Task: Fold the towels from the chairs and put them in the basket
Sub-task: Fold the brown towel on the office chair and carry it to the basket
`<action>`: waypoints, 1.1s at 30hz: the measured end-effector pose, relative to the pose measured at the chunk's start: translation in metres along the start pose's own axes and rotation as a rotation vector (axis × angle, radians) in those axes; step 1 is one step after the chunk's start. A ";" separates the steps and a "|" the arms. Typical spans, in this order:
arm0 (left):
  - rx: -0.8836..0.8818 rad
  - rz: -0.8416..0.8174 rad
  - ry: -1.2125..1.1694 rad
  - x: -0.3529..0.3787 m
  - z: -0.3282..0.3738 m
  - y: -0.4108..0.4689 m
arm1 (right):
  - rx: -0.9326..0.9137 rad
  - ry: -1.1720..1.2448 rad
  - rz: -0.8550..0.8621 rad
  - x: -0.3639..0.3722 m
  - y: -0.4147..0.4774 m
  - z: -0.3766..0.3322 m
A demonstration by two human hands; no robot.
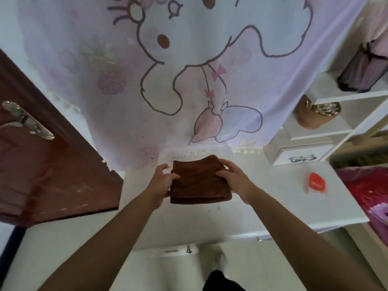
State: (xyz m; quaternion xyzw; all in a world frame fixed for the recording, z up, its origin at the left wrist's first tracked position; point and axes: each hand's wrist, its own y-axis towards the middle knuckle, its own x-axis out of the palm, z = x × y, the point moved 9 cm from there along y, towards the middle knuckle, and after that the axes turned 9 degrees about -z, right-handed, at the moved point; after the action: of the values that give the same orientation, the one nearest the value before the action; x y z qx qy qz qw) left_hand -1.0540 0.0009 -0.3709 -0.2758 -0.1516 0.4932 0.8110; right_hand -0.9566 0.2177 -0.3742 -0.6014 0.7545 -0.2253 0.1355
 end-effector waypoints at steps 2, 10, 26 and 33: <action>-0.032 0.019 -0.003 -0.001 0.000 0.025 | 0.035 -0.007 -0.028 -0.004 0.029 0.004; -0.072 0.028 -0.046 -0.006 -0.019 0.110 | 0.146 -0.007 -0.081 -0.018 0.119 0.041; -0.181 0.022 0.153 -0.018 -0.072 0.166 | 0.295 -0.729 -0.081 -0.012 0.146 0.068; 0.193 -0.508 1.522 0.036 -0.046 0.154 | 0.073 -1.422 -0.393 0.018 0.152 0.041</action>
State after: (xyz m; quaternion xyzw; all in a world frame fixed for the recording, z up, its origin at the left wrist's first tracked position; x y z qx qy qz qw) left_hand -1.1234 0.0748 -0.5006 -0.4219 0.4271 -0.0181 0.7996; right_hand -1.0703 0.2198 -0.4852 -0.7212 0.3548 0.1738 0.5690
